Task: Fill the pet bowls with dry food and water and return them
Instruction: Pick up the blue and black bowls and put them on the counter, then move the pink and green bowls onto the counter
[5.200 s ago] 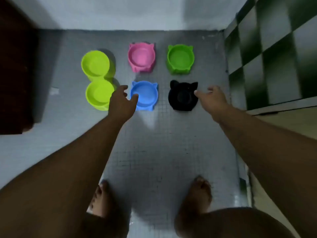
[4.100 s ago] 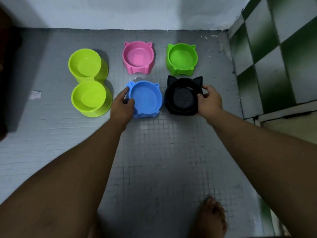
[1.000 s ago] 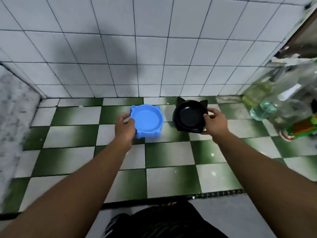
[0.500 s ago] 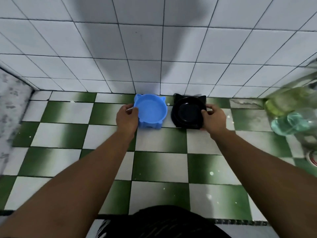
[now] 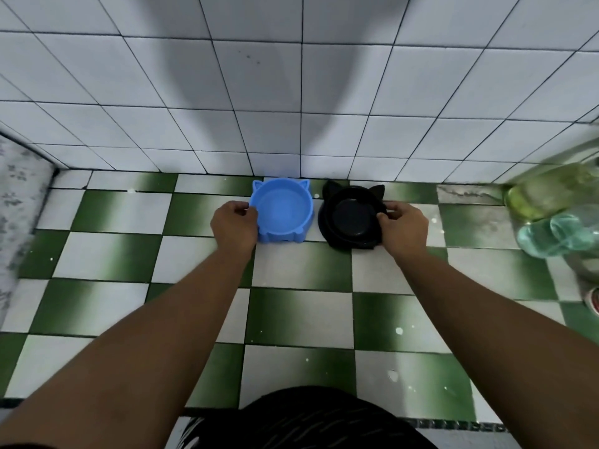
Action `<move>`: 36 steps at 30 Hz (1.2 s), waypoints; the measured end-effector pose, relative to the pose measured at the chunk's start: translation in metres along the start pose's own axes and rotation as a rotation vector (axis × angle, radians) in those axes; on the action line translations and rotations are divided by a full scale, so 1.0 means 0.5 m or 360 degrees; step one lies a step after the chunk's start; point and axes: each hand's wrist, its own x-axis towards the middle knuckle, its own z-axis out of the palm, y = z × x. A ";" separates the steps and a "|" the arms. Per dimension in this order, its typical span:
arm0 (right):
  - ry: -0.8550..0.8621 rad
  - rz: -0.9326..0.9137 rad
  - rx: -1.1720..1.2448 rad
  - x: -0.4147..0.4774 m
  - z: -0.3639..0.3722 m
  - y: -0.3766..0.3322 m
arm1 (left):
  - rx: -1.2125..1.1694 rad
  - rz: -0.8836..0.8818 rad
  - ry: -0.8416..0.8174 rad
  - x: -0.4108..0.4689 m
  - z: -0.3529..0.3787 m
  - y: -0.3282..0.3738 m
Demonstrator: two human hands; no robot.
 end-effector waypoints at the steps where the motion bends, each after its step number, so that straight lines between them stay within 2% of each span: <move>1: -0.0007 0.0003 0.0012 0.000 0.000 0.000 | 0.0010 0.0004 0.0000 0.001 -0.001 0.002; 6: -0.0003 0.0021 0.0003 -0.003 -0.007 -0.004 | 0.0002 0.0004 -0.0045 0.001 -0.008 0.006; 10: 0.0116 0.0019 -0.0051 -0.024 -0.016 -0.011 | 0.0095 0.0101 -0.0044 -0.029 -0.022 0.010; 16: 0.0177 -0.0396 -0.0082 -0.126 -0.003 -0.063 | 0.0203 0.0371 -0.0163 -0.110 -0.088 -0.002; 20: 0.0000 -0.0582 -0.0024 -0.207 0.034 -0.110 | 0.0231 0.0447 -0.0232 -0.150 -0.163 -0.014; 25: -0.0242 -0.0808 0.0032 -0.348 0.107 -0.163 | 0.0238 0.0600 -0.0237 -0.213 -0.311 -0.094; 29: -0.0417 -0.0990 -0.0052 -0.505 0.188 -0.205 | 0.0219 0.0534 -0.0099 -0.252 -0.478 -0.201; 36: -0.0804 -0.1313 0.0018 -0.892 0.349 -0.285 | 0.0113 0.0322 0.0231 -0.376 -0.827 -0.454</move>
